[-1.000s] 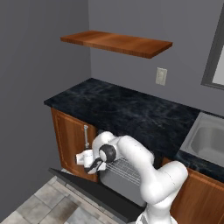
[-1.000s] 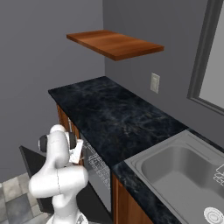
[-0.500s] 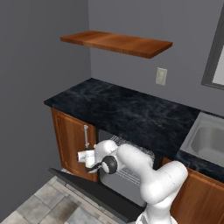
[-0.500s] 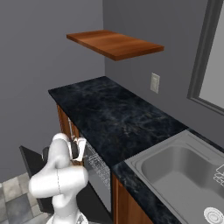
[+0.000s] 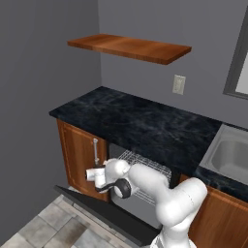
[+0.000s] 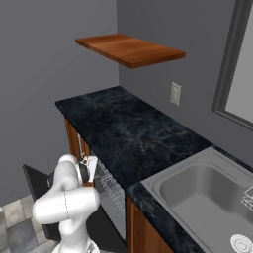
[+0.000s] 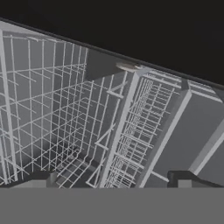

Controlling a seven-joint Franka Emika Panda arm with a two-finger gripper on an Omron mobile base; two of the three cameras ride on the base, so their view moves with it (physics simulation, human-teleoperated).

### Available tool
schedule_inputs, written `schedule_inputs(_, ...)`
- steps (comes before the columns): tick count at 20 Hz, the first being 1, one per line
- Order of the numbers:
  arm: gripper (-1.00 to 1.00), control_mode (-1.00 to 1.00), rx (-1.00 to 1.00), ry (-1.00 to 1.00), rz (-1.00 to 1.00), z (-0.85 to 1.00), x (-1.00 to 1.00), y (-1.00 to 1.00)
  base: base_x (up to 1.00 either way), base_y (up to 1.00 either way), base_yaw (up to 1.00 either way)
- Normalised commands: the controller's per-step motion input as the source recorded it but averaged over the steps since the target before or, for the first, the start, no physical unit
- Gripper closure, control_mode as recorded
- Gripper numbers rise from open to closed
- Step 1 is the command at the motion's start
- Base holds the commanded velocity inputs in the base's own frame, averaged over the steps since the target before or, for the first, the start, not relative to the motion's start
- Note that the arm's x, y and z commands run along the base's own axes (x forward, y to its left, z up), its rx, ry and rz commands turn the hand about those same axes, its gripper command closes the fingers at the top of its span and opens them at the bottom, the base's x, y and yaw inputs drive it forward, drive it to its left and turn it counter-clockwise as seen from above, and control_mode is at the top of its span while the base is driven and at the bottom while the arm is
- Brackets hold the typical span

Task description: Open the dishwasher door and pull out the top rack.

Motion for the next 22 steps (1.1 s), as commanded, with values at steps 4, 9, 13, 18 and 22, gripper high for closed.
schedule_inputs(4,-1.00,-1.00,-0.01,0.00,0.00,0.00,-0.01,0.00,0.00,0.00,0.00)
schedule_inputs(9,-1.00,-1.00,0.00,0.00,0.00,0.00,-0.15,0.00,0.00,0.00,0.00)
schedule_inputs(13,-1.00,-1.00,0.00,0.00,0.00,0.00,-0.13,0.00,0.00,0.00,0.00)
schedule_inputs(18,-1.00,-1.00,0.00,-0.04,0.00,0.19,-0.15,0.00,0.00,0.00,0.00)
schedule_inputs(22,-1.00,-1.00,0.00,-0.10,0.00,0.27,-0.25,0.00,0.00,0.00,0.00)
